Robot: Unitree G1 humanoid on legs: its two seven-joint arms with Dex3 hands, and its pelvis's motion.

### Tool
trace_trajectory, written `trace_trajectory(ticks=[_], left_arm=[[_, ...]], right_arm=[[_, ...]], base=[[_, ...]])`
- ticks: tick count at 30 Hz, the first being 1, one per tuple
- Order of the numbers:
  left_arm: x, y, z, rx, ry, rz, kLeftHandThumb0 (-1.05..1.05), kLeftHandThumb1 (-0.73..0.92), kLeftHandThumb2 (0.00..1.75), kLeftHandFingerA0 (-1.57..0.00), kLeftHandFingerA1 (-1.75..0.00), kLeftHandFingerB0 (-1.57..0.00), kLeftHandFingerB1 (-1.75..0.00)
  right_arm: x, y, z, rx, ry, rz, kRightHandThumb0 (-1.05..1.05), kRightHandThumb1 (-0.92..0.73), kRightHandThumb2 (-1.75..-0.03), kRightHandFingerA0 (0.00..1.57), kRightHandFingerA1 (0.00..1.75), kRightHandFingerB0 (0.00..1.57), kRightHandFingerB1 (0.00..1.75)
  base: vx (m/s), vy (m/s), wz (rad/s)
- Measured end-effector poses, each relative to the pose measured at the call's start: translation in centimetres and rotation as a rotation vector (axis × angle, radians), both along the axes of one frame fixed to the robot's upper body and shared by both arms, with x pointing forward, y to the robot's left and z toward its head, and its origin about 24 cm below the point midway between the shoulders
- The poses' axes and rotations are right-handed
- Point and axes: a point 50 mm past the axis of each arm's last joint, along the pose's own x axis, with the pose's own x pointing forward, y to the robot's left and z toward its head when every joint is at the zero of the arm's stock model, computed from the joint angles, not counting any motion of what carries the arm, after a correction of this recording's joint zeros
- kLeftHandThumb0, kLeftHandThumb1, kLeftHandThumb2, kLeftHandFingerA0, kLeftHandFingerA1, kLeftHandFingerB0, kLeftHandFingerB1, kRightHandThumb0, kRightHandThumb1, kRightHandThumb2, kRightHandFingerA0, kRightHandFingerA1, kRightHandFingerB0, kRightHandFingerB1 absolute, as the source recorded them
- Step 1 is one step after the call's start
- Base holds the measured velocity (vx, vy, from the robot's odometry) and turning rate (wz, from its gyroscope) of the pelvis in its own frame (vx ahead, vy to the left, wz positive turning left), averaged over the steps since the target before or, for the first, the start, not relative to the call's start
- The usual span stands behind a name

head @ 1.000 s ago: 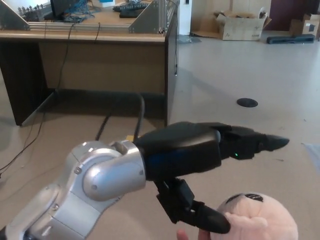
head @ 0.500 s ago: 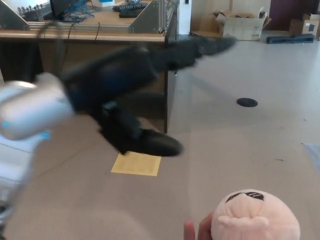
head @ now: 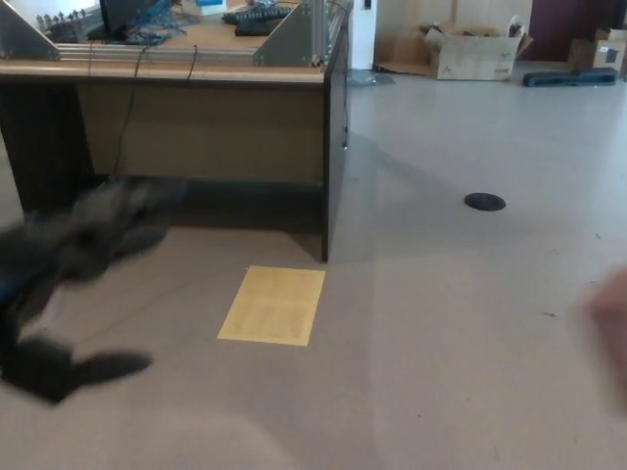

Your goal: The robot extends its left hand to pick up an emotional support dumpling from the palm of a person and brings its hand down by its side. Then it extends its arm again to hand the dumpling back to the person.

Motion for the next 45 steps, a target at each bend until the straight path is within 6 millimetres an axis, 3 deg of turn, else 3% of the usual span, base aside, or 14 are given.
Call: trace_trajectory(ticks=[2,7,8,12,13,19,21,22,26,28,34,37,38,45], left_arm=[[0.2,1.3,-3.2,-0.050,0.091,0.070,-0.20,0.37,0.87,-0.06,-0.49,0.00,-0.46],[-0.2,3.6,-9.5,-0.135,0.264,0.219,-0.33,0.48,0.60,-0.23,-0.39,-0.16,-0.32],[-0.3,3.8,-10.2,-0.143,0.281,0.238,-0.14,0.41,0.90,-0.16,-0.52,-0.10,-0.49],[-1.3,5.2,-14.5,-0.184,0.385,0.363,-0.15,0.39,0.90,-0.16,-0.52,-0.11,-0.50],[-1.5,5.4,-15.2,-0.189,0.399,0.383,-0.30,0.49,0.59,-0.31,-0.40,-0.25,-0.33],[-3.2,6.7,-19.1,-0.190,0.467,0.528,-0.29,0.48,0.58,-0.33,-0.40,-0.26,-0.33],[-3.5,6.8,-19.6,-0.188,0.473,0.549,-0.29,0.48,0.59,-0.32,-0.40,-0.26,-0.33],[-4.1,7.0,-20.5,-0.179,0.484,0.583,-0.15,0.37,0.89,-0.17,-0.52,-0.12,-0.50],[-4.9,7.4,-21.7,-0.159,0.486,0.638,-0.32,0.48,0.59,-0.31,-0.40,-0.26,-0.33],[-5.0,7.5,-22.0,-0.153,0.477,0.654,-0.16,0.38,0.89,-0.16,-0.52,-0.11,-0.49],[-5.4,7.5,-22.5,-0.121,0.428,0.690,-0.36,0.47,0.61,-0.31,-0.40,-0.25,-0.34],[-5.5,7.5,-22.6,-0.110,0.402,0.701,-0.36,0.48,0.61,-0.32,-0.41,-0.25,-0.34],[-5.5,7.5,-22.7,-0.102,0.386,0.707,-0.17,0.37,0.89,-0.17,-0.52,-0.12,-0.50],[-5.1,7.5,-22.2,-0.069,0.322,0.710,-0.17,0.38,0.89,-0.16,-0.52,-0.11,-0.49]], right_arm=[[0.0,0.0,0.0,0.001,0.001,0.000,-0.34,-0.64,-0.59,0.75,0.47,0.51,0.38],[-0.1,0.2,-0.2,0.007,0.004,0.001,-0.36,-0.64,-0.59,0.75,0.47,0.51,0.39],[-0.1,0.2,-0.2,0.007,0.004,0.001,-0.36,-0.64,-0.59,0.74,0.46,0.50,0.39],[-0.2,0.2,-0.2,0.008,0.005,-0.001,-0.34,-0.63,-0.58,0.75,0.47,0.52,0.39],[-0.2,0.2,-0.2,0.009,0.005,-0.002,-0.34,-0.63,-0.58,0.75,0.47,0.52,0.39],[-0.6,-0.1,-0.6,0.011,0.012,-0.020,-0.36,-0.64,-0.59,0.76,0.47,0.51,0.39],[-0.8,-0.1,-0.7,0.011,0.014,-0.023,-0.35,-0.64,-0.59,0.75,0.46,0.51,0.39],[-1.0,-0.2,-0.9,0.011,0.019,-0.027,-0.35,-0.64,-0.59,0.76,0.47,0.52,0.39],[-1.6,-0.4,-1.3,0.011,0.030,-0.038,-0.35,-0.63,-0.59,0.76,0.47,0.52,0.39],[-1.8,-0.5,-1.5,0.011,0.032,-0.042,-0.35,-0.64,-0.59,0.77,0.47,0.52,0.39],[-2.1,-0.7,-1.6,0.014,0.028,-0.058,-0.36,-0.64,-0.59,0.76,0.47,0.52,0.39],[-2.2,-0.8,-1.7,0.014,0.026,-0.066,-0.35,-0.64,-0.59,0.76,0.47,0.51,0.39],[-2.2,-0.9,-1.6,0.015,0.024,-0.069,-0.36,-0.63,-0.59,0.77,0.47,0.51,0.39],[-2.2,-0.9,-1.5,0.014,0.012,-0.078,-0.35,-0.64,-0.59,0.78,0.47,0.52,0.39]], base=[[0.00,0.000,0.00],[0.00,0.000,0.00],[0.00,0.000,0.00],[0.00,0.000,0.00],[0.00,0.000,0.00],[0.00,0.000,0.00],[0.00,0.000,0.00],[0.00,0.000,0.00],[0.00,0.000,0.00],[0.00,0.000,0.00],[0.00,0.000,0.00],[0.00,0.000,0.00],[0.00,0.000,0.00],[0.00,0.000,0.00]])
